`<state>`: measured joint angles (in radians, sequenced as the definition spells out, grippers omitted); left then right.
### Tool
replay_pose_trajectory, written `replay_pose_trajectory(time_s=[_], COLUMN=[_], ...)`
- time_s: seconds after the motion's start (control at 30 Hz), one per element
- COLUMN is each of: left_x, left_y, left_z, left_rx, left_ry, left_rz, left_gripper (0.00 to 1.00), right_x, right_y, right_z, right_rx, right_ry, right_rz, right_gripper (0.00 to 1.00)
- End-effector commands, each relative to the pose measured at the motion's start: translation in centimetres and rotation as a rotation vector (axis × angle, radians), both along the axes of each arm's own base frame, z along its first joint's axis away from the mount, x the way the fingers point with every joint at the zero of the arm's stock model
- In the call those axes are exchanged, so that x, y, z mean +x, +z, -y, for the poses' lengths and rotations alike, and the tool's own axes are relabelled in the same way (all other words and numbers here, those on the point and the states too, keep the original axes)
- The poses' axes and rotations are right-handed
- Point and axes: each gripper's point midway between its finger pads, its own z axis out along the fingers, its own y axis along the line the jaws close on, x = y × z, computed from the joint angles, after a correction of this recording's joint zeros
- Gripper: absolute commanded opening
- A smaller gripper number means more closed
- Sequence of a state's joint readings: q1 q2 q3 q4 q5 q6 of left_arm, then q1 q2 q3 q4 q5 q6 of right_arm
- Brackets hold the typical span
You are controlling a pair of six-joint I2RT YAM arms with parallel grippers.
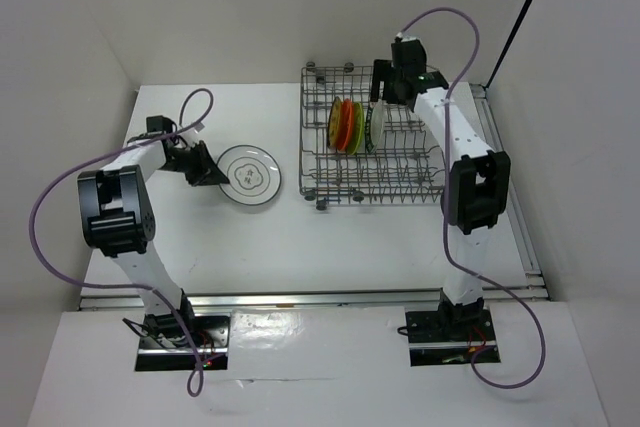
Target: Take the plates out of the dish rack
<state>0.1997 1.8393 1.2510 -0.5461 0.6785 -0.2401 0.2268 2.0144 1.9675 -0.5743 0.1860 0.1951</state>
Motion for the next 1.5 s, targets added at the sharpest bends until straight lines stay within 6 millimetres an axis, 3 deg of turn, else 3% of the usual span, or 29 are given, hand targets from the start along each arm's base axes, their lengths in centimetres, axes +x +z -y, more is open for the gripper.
replay_pose_trajectory(time_s=[0.0, 0.03, 0.1, 0.23, 0.4, 0.5, 0.53, 0.57, 0.6, 0.7, 0.73, 0.77, 0.9, 1.07, 1.1, 1.23, 1.33, 1.4, 1.47], left_x=[0.0, 0.0, -0.3, -0.2, 0.0, 0.7, 0.7, 0.8, 0.7, -0.1, -0.1, 0.1, 0.5, 1.4, 1.2, 2.0, 2.6, 2.8, 2.9], left_y=[-0.9, -1.5, -3.5, -4.2, -4.5, -4.0, -3.8, -3.5, -3.4, -3.6, -3.3, -2.6, -0.4, 2.5, 2.7, 6.4, 9.7, 12.2, 14.4], left_z=[0.9, 0.9, 0.6, 0.5, -0.1, -0.8, -0.9, -0.9, -1.1, -1.1, -1.2, -1.2, -1.4, -2.5, -2.7, -3.7, -4.4, -4.3, -2.8], left_rx=[-0.072, -0.075, -0.054, -0.06, -0.019, 0.024, 0.034, 0.034, 0.046, 0.053, 0.055, 0.059, 0.082, 0.152, 0.171, 0.247, 0.332, 0.374, 0.373], left_ry=[-0.037, -0.037, -0.032, -0.038, -0.018, -0.006, -0.003, -0.003, -0.007, -0.013, -0.013, -0.012, -0.023, -0.021, -0.026, -0.014, -0.005, -0.041, -0.12], left_rz=[-0.016, -0.031, -0.077, -0.114, -0.138, -0.121, -0.114, -0.116, -0.123, -0.155, -0.146, -0.128, -0.066, -0.013, -0.019, 0.082, 0.184, 0.265, 0.349], left_gripper=[0.0, 0.0, 0.0, 0.07, 0.34, 0.51, 0.76, 0.84, 0.85, 0.88, 0.88, 0.9, 0.92, 0.92, 0.92, 0.92, 0.92, 0.92, 0.92], right_x=[-0.3, -0.3, -0.2, 0.2, 0.5, 0.0, 0.1, 0.2, -0.1, -0.3, -0.6, -0.4, -0.6, -0.4, -0.2, -1.5, -2.6, -3.1, -3.8], right_y=[0.0, -1.4, -2.1, -5.3, -6.3, -7.7, -7.5, -8.0, -8.2, -8.4, -8.3, -8.0, -5.7, 1.5, 3.2, 12.0, 17.4, 19.4, 18.9], right_z=[-0.8, -0.8, -0.3, 0.3, -1.2, -1.5, -1.8, -1.8, -1.5, -1.3, -1.6, -1.2, -1.9, -2.0, -1.4, -2.0, -2.0, -3.3, -8.7], right_rx=[0.003, 0.006, -0.006, -0.042, -0.014, -0.035, -0.04, -0.043, -0.054, -0.102, -0.115, -0.127, -0.143, -0.181, -0.194, -0.231, -0.269, -0.22, -0.049], right_ry=[0.033, 0.028, -0.003, -0.045, 0.004, 0.013, 0.014, 0.014, 0.004, -0.043, -0.045, -0.064, -0.075, -0.112, -0.146, -0.161, -0.178, -0.133, 0.12], right_rz=[-0.008, -0.028, -0.03, -0.101, -0.121, -0.149, -0.138, -0.147, -0.156, -0.153, -0.149, -0.136, -0.084, 0.071, 0.119, 0.325, 0.45, 0.499, 0.473], right_gripper=[0.85, 0.85, 0.83, 0.74, 0.59, 0.56, 0.54, 0.5, 0.37, 0.16, 0.04, 0.0, 0.0, 0.0, 0.0, 0.0, 0.0, 0.0, 0.0])
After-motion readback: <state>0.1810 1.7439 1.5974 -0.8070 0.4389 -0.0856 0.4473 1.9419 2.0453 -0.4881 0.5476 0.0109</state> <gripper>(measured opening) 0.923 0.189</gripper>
